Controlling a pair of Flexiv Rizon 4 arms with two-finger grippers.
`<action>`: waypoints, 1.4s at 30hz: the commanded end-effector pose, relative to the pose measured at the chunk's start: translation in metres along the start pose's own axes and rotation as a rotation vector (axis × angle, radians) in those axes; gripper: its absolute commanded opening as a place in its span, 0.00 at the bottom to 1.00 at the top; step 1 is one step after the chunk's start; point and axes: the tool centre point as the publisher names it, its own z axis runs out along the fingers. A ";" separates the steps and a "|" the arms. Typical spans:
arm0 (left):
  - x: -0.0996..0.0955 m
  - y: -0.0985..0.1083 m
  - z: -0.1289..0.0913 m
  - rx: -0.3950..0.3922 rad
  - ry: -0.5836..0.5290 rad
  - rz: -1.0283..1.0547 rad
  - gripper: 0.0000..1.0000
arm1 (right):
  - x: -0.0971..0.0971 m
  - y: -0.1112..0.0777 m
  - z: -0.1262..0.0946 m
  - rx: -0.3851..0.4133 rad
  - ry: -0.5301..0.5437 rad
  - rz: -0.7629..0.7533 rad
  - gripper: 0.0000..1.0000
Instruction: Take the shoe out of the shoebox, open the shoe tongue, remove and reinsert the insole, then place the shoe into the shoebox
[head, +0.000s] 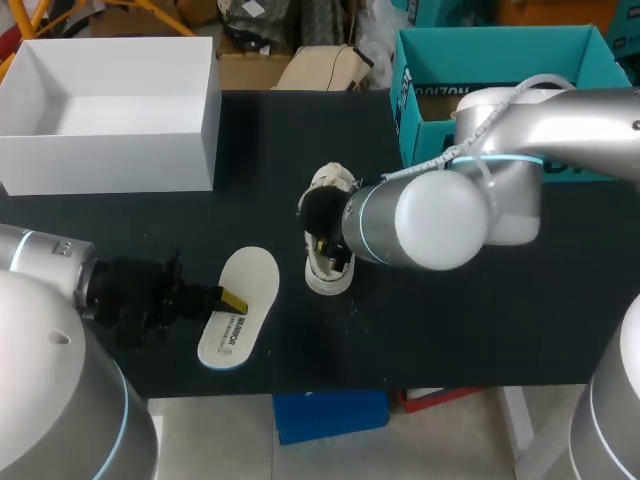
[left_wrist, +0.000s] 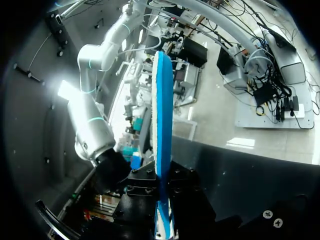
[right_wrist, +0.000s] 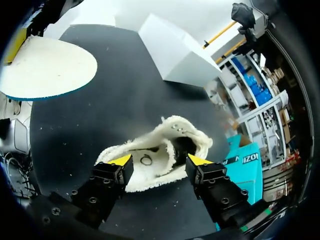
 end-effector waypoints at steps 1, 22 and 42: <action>0.000 -0.001 0.001 -0.004 0.001 0.002 0.00 | 0.004 0.004 0.016 0.009 -0.010 0.001 0.62; 0.000 -0.001 0.001 -0.004 0.001 0.002 0.00 | -0.014 -0.016 0.035 0.028 -0.047 0.000 0.59; 0.000 -0.001 0.001 -0.004 0.001 0.002 0.00 | -0.019 -0.010 0.047 0.051 -0.064 -0.011 0.38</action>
